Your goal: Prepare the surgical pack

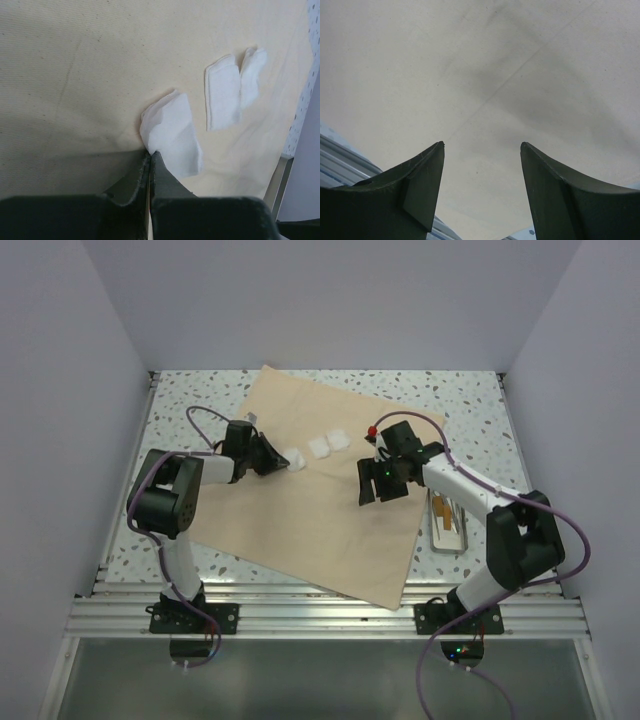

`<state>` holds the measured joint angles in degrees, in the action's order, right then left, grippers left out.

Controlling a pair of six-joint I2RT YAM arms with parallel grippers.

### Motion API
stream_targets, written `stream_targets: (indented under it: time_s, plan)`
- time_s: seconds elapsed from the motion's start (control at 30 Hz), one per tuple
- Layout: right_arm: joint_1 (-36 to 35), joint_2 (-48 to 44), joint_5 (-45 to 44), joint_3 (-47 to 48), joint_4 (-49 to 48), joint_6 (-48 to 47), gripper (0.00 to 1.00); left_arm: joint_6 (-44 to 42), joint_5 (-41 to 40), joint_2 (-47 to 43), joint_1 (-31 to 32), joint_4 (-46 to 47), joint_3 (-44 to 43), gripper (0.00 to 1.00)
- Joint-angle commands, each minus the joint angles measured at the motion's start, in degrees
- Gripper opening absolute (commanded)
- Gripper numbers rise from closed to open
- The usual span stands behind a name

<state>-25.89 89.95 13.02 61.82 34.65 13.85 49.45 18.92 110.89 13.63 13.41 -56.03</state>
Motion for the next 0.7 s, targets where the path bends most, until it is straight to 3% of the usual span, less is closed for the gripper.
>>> stream_targets:
  time_s: [0.0,0.67]
  plan:
    - [-0.30,0.57,0.26,2.25,-0.64,-0.93,0.66,0.56,0.50,-1.64,0.08,-1.72,-1.10,0.00]
    - [-0.74,0.40,0.70,2.78,-1.96,0.48,0.67,-1.20,1.30,-6.83,1.05,-2.42,-1.36,0.00]
